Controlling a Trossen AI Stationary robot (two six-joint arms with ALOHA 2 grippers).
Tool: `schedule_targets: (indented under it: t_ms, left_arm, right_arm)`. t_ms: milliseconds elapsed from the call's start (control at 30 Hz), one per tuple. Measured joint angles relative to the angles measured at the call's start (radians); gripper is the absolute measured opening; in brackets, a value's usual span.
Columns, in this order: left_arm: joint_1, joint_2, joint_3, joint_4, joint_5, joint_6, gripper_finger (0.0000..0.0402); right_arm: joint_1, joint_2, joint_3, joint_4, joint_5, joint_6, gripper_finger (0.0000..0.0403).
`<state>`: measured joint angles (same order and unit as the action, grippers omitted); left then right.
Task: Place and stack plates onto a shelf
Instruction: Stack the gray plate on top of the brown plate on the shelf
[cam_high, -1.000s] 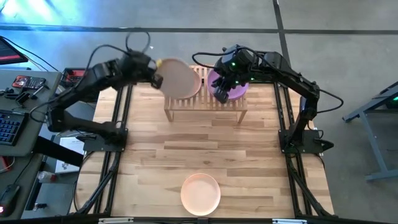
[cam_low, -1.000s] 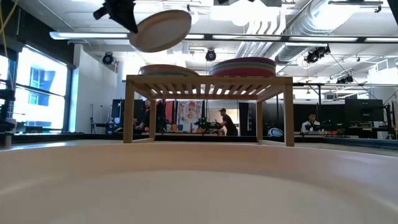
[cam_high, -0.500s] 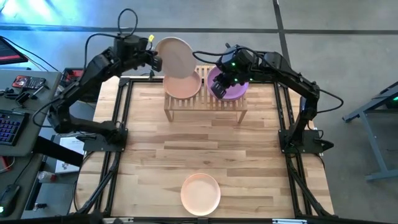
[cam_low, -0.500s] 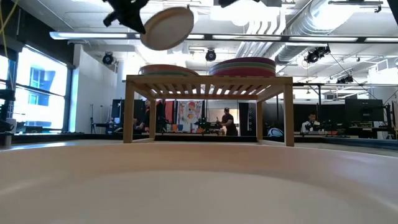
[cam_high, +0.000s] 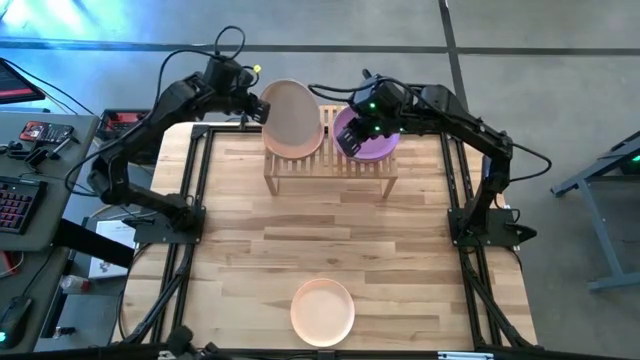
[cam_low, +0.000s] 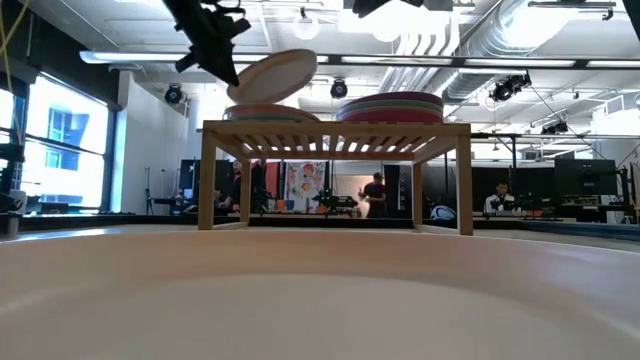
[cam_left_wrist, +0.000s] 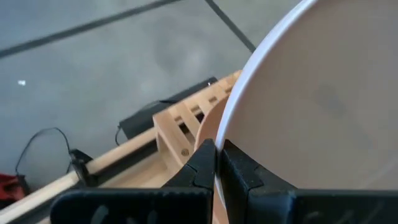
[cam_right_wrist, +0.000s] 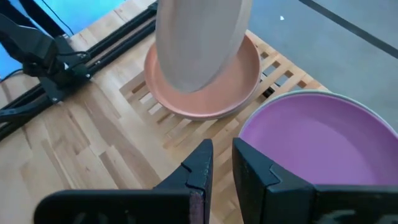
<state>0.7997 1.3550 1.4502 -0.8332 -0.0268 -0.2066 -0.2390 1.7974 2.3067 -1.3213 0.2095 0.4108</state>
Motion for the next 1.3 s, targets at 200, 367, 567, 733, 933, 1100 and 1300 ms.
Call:
schedule_targets:
  t_ms: [200, 367, 567, 733, 933, 1100, 1300]
  left_arm:
    - [0.000, 0.032, 0.000, -0.048, 0.006, 0.000, 0.0001]
    - [0.000, 0.063, 0.000, -0.054, 0.006, -0.001, 0.0001]
    - [0.000, 0.106, 0.000, -0.059, 0.008, -0.028, 0.0001]
    - [0.000, 0.134, 0.001, -0.057, 0.023, -0.032, 0.0001]
    - [-0.001, 0.134, 0.039, -0.089, 0.020, -0.042, 0.0001]
    - [0.002, 0.134, 0.106, -0.119, 0.014, -0.025, 0.0001]
    - [0.002, 0.145, 0.112, -0.161, -0.001, -0.025, 0.0001]
  right_arm:
    - [0.000, 0.006, -0.031, -0.003, 0.000, 0.001, 0.0042]
    - [0.000, 0.006, -0.056, -0.002, -0.001, 0.001, 0.0042]
    - [0.000, 0.006, -0.064, -0.006, -0.005, -0.009, 0.0042]
    - [0.000, 0.006, -0.064, -0.006, -0.017, -0.035, 0.0042]
    - [0.000, 0.006, -0.064, -0.006, -0.019, -0.054, 0.0042]
    - [0.000, 0.006, -0.064, -0.006, -0.019, -0.077, 0.0042]
    - [0.000, 0.006, -0.064, -0.006, -0.019, -0.079, 0.0042]
